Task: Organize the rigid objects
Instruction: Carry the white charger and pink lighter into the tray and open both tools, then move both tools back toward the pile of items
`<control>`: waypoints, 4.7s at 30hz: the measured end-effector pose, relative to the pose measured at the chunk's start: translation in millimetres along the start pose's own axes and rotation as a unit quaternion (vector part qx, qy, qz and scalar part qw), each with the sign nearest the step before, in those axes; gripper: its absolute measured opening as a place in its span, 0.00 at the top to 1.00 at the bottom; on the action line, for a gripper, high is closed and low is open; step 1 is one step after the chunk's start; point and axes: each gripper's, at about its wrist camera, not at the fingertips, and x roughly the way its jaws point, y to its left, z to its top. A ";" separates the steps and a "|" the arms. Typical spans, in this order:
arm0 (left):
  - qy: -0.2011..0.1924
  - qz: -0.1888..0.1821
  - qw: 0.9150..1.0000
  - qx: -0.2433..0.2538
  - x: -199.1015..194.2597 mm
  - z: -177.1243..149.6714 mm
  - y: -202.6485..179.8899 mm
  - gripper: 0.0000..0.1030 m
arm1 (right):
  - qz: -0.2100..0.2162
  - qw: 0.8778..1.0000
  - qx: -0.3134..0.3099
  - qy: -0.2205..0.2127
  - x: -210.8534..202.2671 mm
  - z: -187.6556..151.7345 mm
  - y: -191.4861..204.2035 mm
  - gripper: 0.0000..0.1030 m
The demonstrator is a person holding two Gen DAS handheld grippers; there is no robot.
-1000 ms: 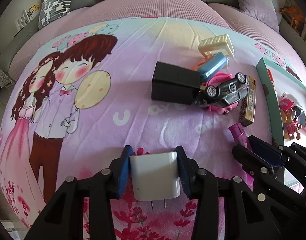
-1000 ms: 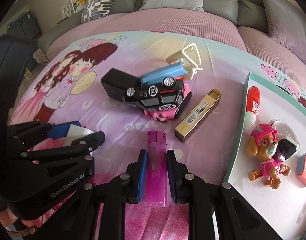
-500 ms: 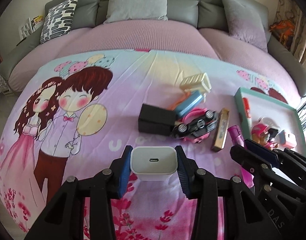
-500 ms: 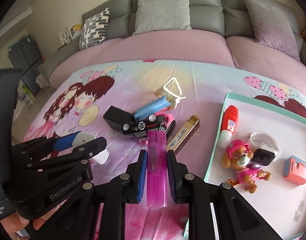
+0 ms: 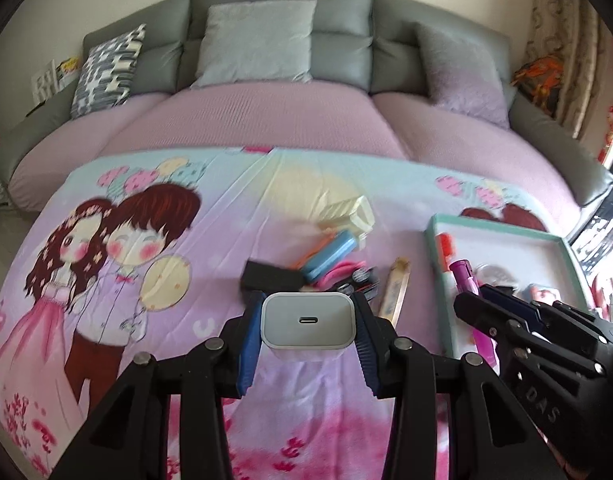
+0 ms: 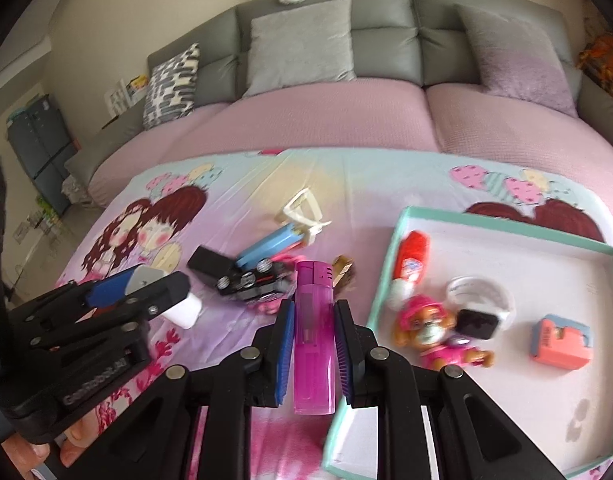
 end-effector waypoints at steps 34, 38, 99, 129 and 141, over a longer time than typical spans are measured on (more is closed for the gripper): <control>0.045 -0.113 0.983 0.140 38.7 -30.3 -149.6 0.58 | -0.175 0.977 0.104 0.067 -13.8 -25.9 -136.5 0.79; 0.048 -0.114 0.982 0.140 41.2 -31.9 -147.6 0.58 | -0.176 0.976 0.103 0.074 -10.3 -26.5 -136.7 0.79; -0.033 -0.006 0.984 -0.174 25.8 -1.0 36.4 0.08 | -0.095 0.995 0.035 0.009 3.5 -2.6 -57.5 0.00; -0.020 0.003 0.968 -0.250 44.0 -6.8 112.2 0.08 | -0.038 0.999 -0.035 -0.011 44.1 -0.6 32.5 0.00; 0.030 -0.008 0.968 -0.248 66.0 -7.3 122.7 0.08 | -0.034 0.996 -0.081 0.010 84.5 -0.7 74.6 0.00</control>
